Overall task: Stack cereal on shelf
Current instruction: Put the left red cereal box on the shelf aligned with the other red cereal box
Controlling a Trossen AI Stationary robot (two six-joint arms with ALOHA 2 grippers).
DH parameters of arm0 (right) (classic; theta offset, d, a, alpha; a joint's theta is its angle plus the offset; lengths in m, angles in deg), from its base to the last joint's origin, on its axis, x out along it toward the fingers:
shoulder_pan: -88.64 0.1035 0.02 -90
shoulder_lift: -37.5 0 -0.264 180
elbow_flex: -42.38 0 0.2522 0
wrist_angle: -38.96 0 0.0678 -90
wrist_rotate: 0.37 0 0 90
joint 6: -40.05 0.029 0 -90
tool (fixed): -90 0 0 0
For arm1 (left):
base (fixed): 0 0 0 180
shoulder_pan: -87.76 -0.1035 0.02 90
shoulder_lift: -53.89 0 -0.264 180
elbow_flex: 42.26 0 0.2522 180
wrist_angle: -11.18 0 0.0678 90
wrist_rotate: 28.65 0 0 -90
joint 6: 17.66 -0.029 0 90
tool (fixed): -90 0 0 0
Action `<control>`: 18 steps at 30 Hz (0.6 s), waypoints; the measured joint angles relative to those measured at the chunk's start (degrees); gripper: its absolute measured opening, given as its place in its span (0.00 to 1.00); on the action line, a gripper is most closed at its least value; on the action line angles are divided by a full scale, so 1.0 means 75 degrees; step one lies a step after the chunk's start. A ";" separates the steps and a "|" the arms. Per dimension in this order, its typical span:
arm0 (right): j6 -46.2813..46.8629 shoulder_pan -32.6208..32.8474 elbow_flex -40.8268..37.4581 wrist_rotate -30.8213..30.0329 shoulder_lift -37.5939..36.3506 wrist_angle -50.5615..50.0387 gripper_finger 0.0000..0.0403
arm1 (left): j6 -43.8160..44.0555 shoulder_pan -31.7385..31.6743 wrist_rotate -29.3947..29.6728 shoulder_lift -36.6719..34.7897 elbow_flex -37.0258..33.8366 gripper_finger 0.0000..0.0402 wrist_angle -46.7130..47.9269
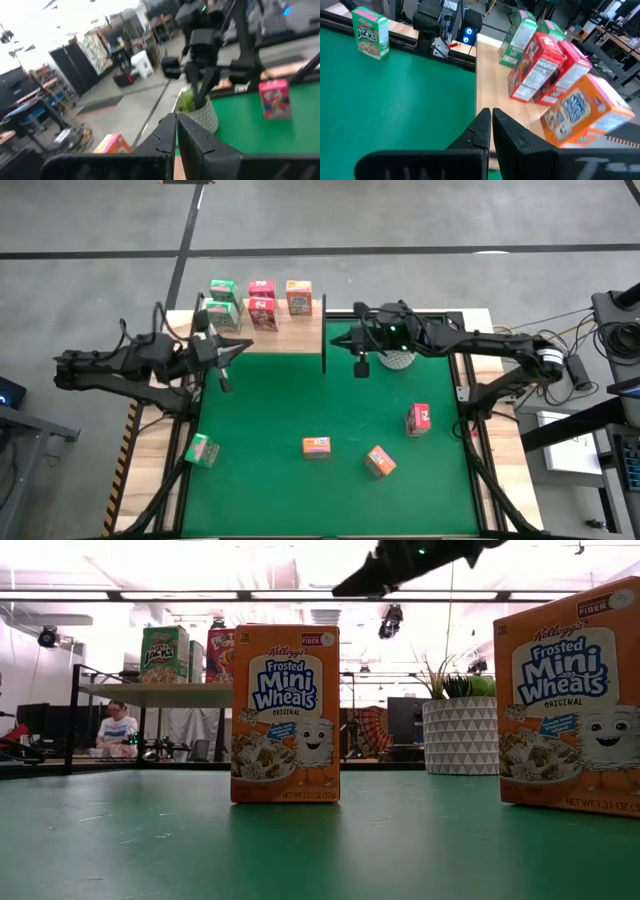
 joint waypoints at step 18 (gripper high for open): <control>0.0141 -0.0003 -0.2714 0.0004 -0.2242 0.1924 0.02 | -0.0306 -0.2713 -0.1515 0.2896 0.3577 0.00 0.5031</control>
